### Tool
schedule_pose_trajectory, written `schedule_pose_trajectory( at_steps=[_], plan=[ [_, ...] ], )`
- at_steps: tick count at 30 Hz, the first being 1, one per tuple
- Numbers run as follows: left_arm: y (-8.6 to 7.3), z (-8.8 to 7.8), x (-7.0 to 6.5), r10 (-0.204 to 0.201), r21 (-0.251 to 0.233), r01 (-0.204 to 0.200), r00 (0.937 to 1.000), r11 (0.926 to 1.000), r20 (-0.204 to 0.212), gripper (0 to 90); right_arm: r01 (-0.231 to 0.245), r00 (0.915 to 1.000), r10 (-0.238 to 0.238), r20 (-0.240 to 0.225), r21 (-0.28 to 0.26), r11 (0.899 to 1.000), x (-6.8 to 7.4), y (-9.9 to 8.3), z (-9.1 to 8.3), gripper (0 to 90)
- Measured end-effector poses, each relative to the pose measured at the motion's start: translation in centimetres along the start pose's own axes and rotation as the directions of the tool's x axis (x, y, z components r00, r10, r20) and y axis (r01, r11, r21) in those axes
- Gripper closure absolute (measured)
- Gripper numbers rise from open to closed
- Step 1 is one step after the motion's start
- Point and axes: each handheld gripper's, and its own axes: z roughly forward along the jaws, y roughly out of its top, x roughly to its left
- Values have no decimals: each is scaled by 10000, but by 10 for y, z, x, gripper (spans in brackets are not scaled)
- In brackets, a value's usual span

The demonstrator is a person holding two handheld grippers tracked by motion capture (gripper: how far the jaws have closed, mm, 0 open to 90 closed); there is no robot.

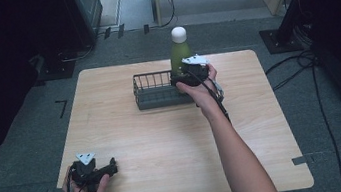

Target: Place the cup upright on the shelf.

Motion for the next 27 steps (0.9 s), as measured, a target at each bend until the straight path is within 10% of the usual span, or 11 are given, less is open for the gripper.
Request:
schedule_pose_trajectory(
  at_steps=[27],
  plan=[
    [0, 0, 0, 1, 3, -1, 10000, 10000, -1, 0, -421, 9971, 431, -620, 172, 9990, -4, -6, -33, 0]
  ],
)
